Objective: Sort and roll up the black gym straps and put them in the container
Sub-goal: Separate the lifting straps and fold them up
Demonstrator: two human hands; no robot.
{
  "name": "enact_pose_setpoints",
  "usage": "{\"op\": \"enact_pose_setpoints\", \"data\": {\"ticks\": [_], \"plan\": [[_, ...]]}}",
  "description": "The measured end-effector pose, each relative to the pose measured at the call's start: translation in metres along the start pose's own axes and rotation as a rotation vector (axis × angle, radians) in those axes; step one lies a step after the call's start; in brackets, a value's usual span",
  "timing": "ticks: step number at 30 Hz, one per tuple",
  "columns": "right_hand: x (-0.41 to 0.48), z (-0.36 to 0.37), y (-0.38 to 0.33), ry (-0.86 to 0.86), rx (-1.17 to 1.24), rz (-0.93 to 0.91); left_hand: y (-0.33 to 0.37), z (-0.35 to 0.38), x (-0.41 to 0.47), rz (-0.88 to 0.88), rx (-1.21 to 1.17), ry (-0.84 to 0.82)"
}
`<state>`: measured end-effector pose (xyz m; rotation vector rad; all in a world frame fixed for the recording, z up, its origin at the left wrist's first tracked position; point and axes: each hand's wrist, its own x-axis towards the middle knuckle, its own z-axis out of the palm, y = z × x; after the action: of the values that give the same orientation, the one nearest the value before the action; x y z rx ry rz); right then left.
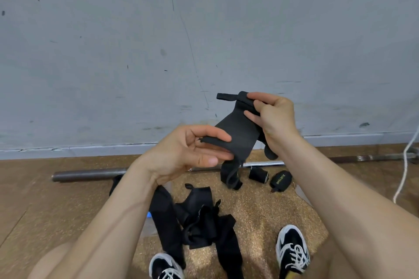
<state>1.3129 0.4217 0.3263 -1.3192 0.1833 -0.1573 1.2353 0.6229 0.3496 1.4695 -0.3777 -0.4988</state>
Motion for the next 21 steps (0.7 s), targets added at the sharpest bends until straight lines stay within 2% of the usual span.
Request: {"op": "enact_pose_setpoints", "data": {"ticks": [3, 9, 11, 15, 18, 21], "plan": [[-0.004, 0.003, -0.004, -0.035, -0.027, -0.025, 0.000, -0.004, -0.002, 0.030, -0.053, 0.004], [-0.003, -0.005, -0.019, -0.076, -0.132, -0.108, 0.005, -0.008, -0.004, -0.046, 0.130, 0.244], [-0.002, -0.010, -0.025, -0.106, -0.273, -0.160, 0.005, -0.010, -0.003, -0.061, 0.135, 0.363], [-0.004, -0.011, -0.022, -0.305, -0.468, -0.189, 0.007, -0.003, 0.002, 0.001, 0.159, 0.543], [-0.012, -0.004, -0.015, -0.422, -0.477, -0.106, 0.008, 0.004, 0.006, 0.063, 0.215, 0.582], [-0.018, 0.003, -0.012, -0.451, -0.503, -0.113, 0.008, 0.013, 0.010, 0.113, 0.395, 0.591]]}}
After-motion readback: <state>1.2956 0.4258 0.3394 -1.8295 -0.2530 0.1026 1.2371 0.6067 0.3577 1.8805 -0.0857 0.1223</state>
